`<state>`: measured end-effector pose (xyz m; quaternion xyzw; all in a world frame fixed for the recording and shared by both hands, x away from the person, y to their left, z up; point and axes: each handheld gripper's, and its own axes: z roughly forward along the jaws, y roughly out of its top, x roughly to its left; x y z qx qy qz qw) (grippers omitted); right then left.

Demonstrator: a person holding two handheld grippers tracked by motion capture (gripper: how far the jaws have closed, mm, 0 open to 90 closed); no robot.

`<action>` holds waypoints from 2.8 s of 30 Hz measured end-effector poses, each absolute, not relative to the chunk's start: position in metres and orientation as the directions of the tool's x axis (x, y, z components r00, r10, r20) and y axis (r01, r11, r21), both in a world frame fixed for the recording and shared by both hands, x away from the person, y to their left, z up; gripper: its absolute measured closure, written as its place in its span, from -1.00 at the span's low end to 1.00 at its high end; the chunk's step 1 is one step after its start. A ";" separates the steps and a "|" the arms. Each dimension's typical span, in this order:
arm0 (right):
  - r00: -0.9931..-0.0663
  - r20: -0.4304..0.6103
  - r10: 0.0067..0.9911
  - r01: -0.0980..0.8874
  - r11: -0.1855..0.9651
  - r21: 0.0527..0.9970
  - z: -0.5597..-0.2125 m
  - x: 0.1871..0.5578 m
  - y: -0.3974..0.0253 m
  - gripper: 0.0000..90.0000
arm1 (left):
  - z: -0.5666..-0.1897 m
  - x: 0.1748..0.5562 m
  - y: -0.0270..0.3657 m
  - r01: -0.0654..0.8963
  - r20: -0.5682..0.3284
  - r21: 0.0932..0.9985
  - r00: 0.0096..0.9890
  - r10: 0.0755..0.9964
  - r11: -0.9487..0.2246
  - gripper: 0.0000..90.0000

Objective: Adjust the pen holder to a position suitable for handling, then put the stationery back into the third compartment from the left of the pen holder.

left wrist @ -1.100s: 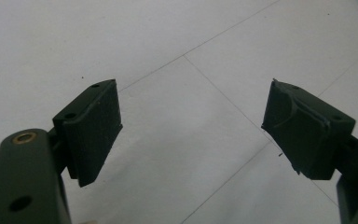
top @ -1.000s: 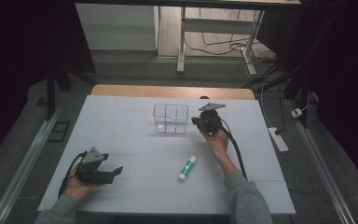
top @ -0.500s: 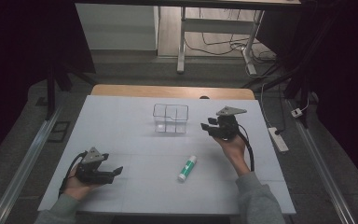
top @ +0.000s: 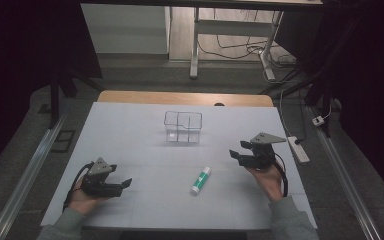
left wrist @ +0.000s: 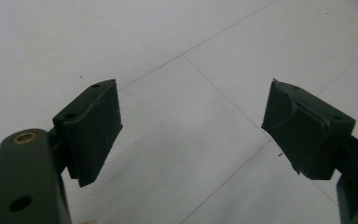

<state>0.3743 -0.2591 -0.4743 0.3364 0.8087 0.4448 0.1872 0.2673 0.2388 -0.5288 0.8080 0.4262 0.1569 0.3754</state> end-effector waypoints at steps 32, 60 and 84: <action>-0.852 -0.104 0.513 0.251 0.575 0.779 -0.474 0.342 -0.260 -0.40 | -0.528 0.271 0.234 0.577 -0.067 0.732 0.589 0.806 -0.361 -0.58; -0.961 -0.258 0.099 -0.070 0.815 0.575 -0.460 0.360 -0.189 -0.42 | -0.528 0.270 0.234 0.576 -0.059 0.729 0.590 0.805 -0.369 -0.58; -0.974 -0.139 -0.180 -0.220 0.904 0.366 -0.485 0.382 -0.138 -0.31 | -0.530 0.270 0.233 0.581 -0.059 0.723 0.593 0.803 -0.375 -0.58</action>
